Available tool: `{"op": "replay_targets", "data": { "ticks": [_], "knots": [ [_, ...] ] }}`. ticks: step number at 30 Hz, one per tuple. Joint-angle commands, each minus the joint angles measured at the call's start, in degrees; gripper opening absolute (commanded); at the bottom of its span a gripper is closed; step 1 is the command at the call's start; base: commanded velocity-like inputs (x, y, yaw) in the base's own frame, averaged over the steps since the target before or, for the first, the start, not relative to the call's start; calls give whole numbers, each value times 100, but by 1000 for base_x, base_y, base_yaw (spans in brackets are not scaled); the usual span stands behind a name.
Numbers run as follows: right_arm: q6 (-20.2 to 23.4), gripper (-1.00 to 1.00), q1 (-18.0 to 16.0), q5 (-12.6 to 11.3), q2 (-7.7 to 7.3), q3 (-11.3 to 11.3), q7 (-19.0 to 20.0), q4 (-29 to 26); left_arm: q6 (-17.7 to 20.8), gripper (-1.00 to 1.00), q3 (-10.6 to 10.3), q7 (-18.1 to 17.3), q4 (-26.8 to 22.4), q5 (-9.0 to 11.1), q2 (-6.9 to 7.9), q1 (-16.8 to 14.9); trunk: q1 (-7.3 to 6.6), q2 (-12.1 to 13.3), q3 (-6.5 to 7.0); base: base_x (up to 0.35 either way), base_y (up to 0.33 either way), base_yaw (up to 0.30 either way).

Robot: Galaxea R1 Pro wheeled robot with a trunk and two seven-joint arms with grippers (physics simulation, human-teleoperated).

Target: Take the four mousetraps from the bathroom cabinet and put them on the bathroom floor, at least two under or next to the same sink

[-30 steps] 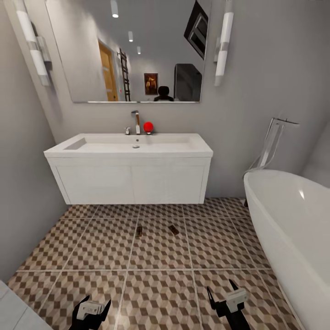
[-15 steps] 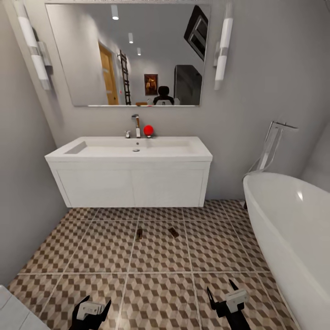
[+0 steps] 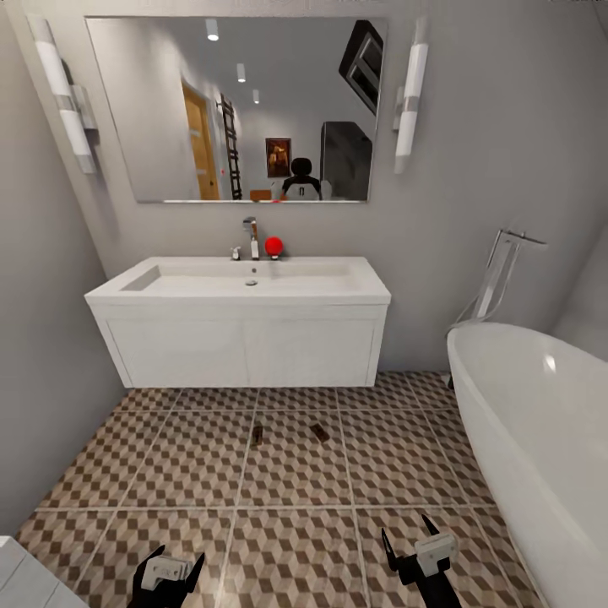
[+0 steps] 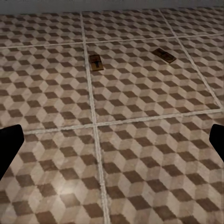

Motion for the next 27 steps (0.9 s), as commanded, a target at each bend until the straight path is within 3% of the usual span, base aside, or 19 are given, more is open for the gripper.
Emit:
{"op": "replay_targets", "data": {
  "ticks": [1,27],
  "knots": [
    [-7,100,-3,60,-1,11,-60,3,-24,100,-19,-41,22,55,0,-9,-23,39,13,0,0,0],
    [-7,100,6,60,3,11,-60,3,-24,100,-19,-41,22,55,-16,-9,-594,1082,480,0,0,0]
  ]
}}
